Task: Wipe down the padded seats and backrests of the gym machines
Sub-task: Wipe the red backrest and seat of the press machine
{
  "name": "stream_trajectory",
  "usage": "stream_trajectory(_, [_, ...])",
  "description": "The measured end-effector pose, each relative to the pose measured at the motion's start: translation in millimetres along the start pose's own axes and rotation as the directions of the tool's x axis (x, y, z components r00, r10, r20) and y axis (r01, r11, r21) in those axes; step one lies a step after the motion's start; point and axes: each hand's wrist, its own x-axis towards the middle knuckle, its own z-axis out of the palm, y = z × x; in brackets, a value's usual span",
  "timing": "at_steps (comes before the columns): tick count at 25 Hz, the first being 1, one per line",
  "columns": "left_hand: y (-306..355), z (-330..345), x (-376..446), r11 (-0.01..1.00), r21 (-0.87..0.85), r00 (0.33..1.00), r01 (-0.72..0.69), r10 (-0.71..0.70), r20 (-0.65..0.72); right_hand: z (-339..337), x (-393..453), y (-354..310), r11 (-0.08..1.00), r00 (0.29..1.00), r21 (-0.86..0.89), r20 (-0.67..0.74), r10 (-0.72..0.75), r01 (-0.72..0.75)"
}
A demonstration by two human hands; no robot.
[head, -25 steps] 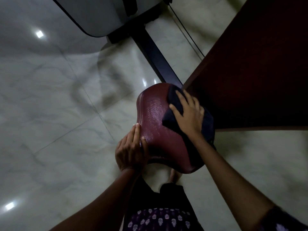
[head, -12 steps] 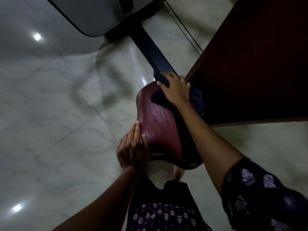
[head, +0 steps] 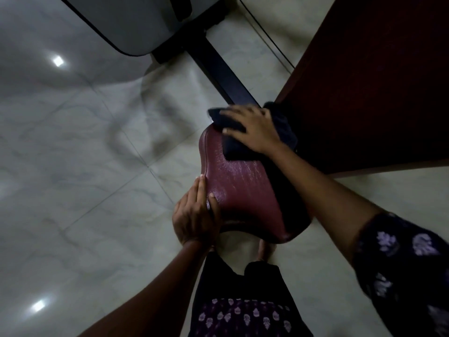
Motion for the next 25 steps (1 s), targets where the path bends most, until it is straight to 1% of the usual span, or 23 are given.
stream_trajectory(1, [-0.4, 0.4, -1.2, 1.0, 0.001, 1.0, 0.003, -0.003, 0.003, 2.8, 4.8, -5.7, 0.985, 0.984, 0.021, -0.035, 0.173, -0.173])
stream_trajectory(2, [-0.5, 0.6, -2.5, 1.0, 0.001, 1.0, 0.008, -0.008, 0.009, 7.1, 2.0, -17.4, 0.963, 0.961, 0.022, -0.06, 0.271, -0.27])
stream_trajectory(3, [-0.1, 0.7, -2.9, 1.0, -0.003, 1.0, 0.013, -0.013, 0.015, 13.9, -7.6, -29.9, 0.964, 0.961, 0.014, -0.077, 0.267, -0.267])
stream_trajectory(4, [0.5, 0.6, -2.6, 1.0, -0.012, 1.0, 0.017, -0.016, 0.023, 18.2, -24.9, -40.5, 0.985, 0.98, -0.012, -0.097, 0.172, -0.174])
stream_trajectory(5, [1.1, 0.3, -1.6, 1.0, -0.019, 0.999, 0.018, -0.018, 0.028, 20.5, -45.9, -43.3, 0.998, 0.994, -0.05, -0.111, 0.025, -0.031])
stream_trajectory(6, [1.2, 0.1, -0.6, 1.0, -0.021, 0.999, 0.02, -0.019, 0.029, 19.9, -62.8, -33.7, 0.987, 0.986, -0.095, -0.09, -0.139, 0.13])
stream_trajectory(7, [1.3, -0.2, 0.6, 0.999, -0.024, 0.999, 0.024, -0.023, 0.029, 17.0, -69.7, -16.4, 0.955, 0.96, -0.143, -0.064, -0.271, 0.26])
stream_trajectory(8, [1.4, -1.0, 1.1, 0.999, -0.03, 0.999, 0.03, -0.029, 0.027, 12.7, -71.6, 1.1, 0.94, 0.95, -0.164, -0.035, -0.31, 0.3])
stream_trajectory(9, [2.0, -2.1, 0.8, 0.999, -0.039, 0.999, 0.035, -0.034, 0.026, 9.9, -72.3, 13.7, 0.964, 0.973, -0.142, -0.029, -0.229, 0.223])
stream_trajectory(10, [2.4, -2.9, -0.1, 0.998, -0.047, 0.999, 0.038, -0.037, 0.028, 9.2, -73.4, 19.6, 0.996, 0.997, -0.071, -0.053, -0.055, 0.051])
stream_trajectory(11, [2.7, -3.4, -0.9, 0.998, -0.055, 0.999, 0.041, -0.04, 0.034, 11.6, -76.4, 19.2, 0.99, 0.986, -0.001, -0.085, 0.14, -0.141])
stream_trajectory(12, [2.6, -3.1, -1.0, 0.997, -0.063, 0.998, 0.049, -0.046, 0.042, 16.2, -81.6, 10.4, 0.957, 0.946, 0.039, -0.139, 0.292, -0.289])
stream_trajectory(13, [2.4, -2.3, -0.7, 0.996, -0.071, 0.997, 0.058, -0.055, 0.051, 23.1, -88.8, -5.5, 0.924, 0.904, 0.044, -0.194, 0.382, -0.381])
stream_trajectory(14, [2.2, -1.9, -0.5, 0.994, -0.083, 0.996, 0.066, -0.061, 0.062, 31.9, -98.9, -24.4, 0.902, 0.871, 0.046, -0.242, 0.427, -0.43])
stream_trajectory(16, [2.7, -2.9, -0.3, 0.991, -0.108, 0.994, 0.079, -0.07, 0.083, 44.0, -114.3, -64.1, 0.888, 0.845, 0.04, -0.29, 0.449, -0.458])
stream_trajectory(17, [3.5, -4.0, -0.3, 0.989, -0.12, 0.993, 0.08, -0.07, 0.091, 45.8, -116.4, -78.1, 0.887, 0.841, 0.04, -0.301, 0.45, -0.461])
stream_trajectory(18, [4.8, -5.1, -0.3, 0.988, -0.13, 0.993, 0.081, -0.069, 0.1, 44.7, -113.5, -84.9, 0.894, 0.851, 0.022, -0.296, 0.433, -0.447])
stream_trajectory(21, [8.6, -7.8, 1.5, 0.982, -0.161, 0.99, 0.101, -0.083, 0.117, 27.6, -93.6, -66.7, 0.954, 0.953, -0.103, -0.15, 0.264, -0.281])
stream_trajectory(22, [9.5, -8.2, 2.7, 0.979, -0.177, 0.989, 0.103, -0.082, 0.119, 22.9, -91.9, -53.8, 0.955, 0.96, -0.141, -0.144, 0.239, -0.259])
stream_trajectory(23, [9.6, -8.2, 2.6, 0.976, -0.191, 0.989, 0.101, -0.078, 0.125, 20.6, -94.8, -42.3, 0.947, 0.952, -0.148, -0.158, 0.261, -0.284])
stream_trajectory(24, [9.0, -8.6, 2.3, 0.975, -0.199, 0.988, 0.096, -0.07, 0.135, 20.6, -101.6, -33.7, 0.926, 0.926, -0.126, -0.186, 0.33, -0.355])
stream_trajectory(25, [8.5, -8.5, 1.8, 0.976, -0.201, 0.988, 0.089, -0.061, 0.143, 23.6, -111.3, -25.9, 0.888, 0.879, -0.08, -0.21, 0.429, -0.452])
